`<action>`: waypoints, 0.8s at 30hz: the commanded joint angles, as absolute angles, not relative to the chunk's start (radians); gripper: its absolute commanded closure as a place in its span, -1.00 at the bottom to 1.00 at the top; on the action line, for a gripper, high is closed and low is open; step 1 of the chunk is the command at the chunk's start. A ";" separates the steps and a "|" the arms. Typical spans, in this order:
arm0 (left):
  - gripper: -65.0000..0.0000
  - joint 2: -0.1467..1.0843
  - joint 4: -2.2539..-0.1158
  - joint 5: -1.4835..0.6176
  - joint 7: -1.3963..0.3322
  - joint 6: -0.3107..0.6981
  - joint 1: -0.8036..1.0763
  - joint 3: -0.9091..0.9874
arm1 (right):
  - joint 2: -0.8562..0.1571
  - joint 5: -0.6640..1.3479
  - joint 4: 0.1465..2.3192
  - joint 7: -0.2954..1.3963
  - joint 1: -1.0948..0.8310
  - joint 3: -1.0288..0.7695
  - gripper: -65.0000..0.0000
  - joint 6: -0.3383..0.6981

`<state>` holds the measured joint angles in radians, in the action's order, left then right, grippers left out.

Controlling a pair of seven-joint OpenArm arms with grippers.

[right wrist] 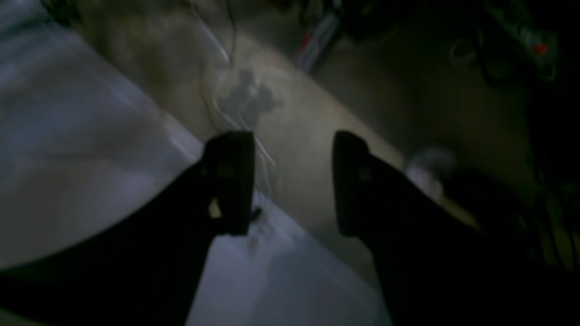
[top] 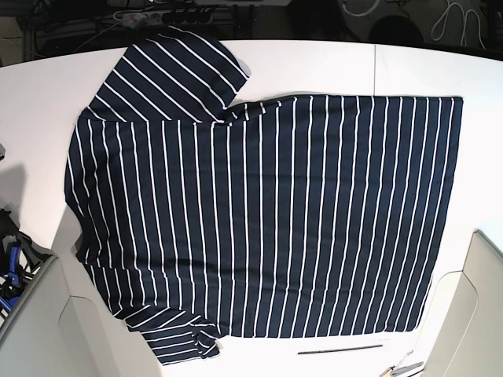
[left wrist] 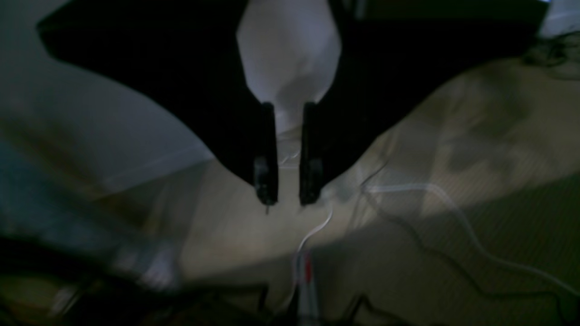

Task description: Fold the T-shirt properly

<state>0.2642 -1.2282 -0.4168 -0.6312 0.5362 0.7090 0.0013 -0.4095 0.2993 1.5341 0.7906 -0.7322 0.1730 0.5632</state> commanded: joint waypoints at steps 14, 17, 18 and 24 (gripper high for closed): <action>0.67 0.269 -1.531 -0.536 -0.706 0.573 0.900 0.210 | -0.416 0.476 1.942 0.876 -0.823 -0.001 0.14 0.584; 0.67 0.269 -1.600 -0.537 -0.715 0.573 0.927 0.261 | -0.416 0.524 1.985 0.892 -0.823 -0.036 0.14 0.584; 0.66 0.269 -1.622 -0.543 -0.719 0.573 0.936 0.280 | -0.416 0.548 1.999 0.897 -0.823 -0.052 0.14 0.584; 0.30 0.269 -1.746 -0.686 -0.830 0.573 0.945 0.413 | -0.415 0.710 2.077 0.917 -0.823 -0.197 0.14 0.584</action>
